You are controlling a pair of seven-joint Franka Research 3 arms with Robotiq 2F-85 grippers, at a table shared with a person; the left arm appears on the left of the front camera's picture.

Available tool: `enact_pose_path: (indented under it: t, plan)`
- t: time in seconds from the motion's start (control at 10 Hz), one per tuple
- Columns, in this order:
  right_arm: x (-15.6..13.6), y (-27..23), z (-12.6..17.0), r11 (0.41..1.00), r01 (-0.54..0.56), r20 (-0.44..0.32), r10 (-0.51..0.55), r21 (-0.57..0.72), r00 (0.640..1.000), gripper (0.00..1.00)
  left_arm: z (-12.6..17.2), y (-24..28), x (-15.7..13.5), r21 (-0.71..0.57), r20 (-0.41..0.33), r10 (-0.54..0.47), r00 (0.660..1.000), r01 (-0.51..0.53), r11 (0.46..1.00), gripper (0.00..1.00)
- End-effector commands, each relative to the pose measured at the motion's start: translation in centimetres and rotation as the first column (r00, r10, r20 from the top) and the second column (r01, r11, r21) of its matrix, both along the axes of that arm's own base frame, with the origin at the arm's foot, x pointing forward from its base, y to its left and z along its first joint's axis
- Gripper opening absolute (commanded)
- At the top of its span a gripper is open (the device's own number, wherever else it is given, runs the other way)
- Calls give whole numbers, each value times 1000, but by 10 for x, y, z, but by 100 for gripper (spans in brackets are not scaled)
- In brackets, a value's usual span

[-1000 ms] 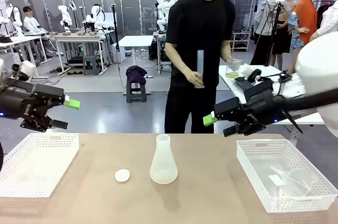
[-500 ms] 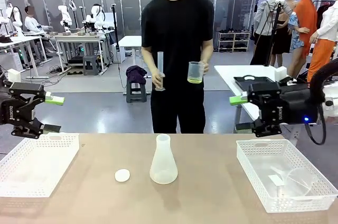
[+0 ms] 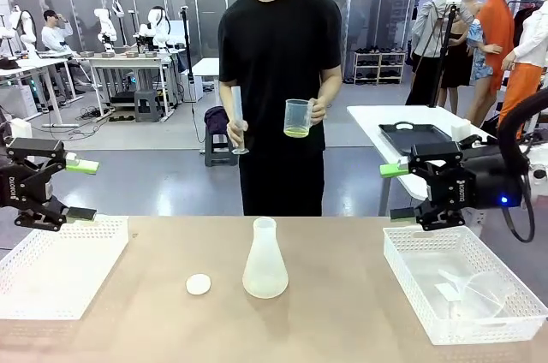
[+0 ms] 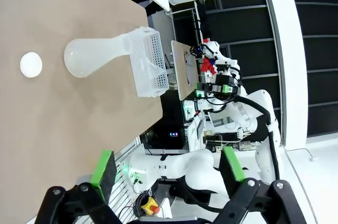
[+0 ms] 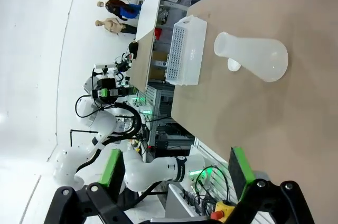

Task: Prepare the solutions needed for the experiment.
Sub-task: Pick up the Plastic Funnel and insert it into the Big flask.

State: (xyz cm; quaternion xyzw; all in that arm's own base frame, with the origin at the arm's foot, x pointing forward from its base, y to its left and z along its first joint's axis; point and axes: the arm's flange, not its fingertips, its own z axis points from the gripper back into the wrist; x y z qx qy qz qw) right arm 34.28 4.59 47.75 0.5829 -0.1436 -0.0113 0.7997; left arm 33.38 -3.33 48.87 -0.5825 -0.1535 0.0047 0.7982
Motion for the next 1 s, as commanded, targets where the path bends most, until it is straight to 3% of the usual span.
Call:
enact_pose_path:
  t: [0.0, 0.6, 0.7, 0.9]
  plan:
    - [-1, -2, -3, 1000, -15, -19, 15, 13, 1000, 100, 0, 0, 0, -4, -7, -1, 1000, 1, 1000, 100]
    - [-2, -4, -2, 1000, -12, -16, 12, 12, 1000, 100, 0, 0, 0, -4, -7, -1, 1000, 1, 1000, 100]
    - [6, -10, -3, 993, -23, 64, 31, -115, 997, 100, 0, 0, 0, -4, -7, -1, 1000, 1, 1000, 100]
    - [19, -26, -4, 951, -126, 122, 166, -282, 979, 100, 0, 0, 0, -4, -7, -1, 1000, 1, 1000, 100]
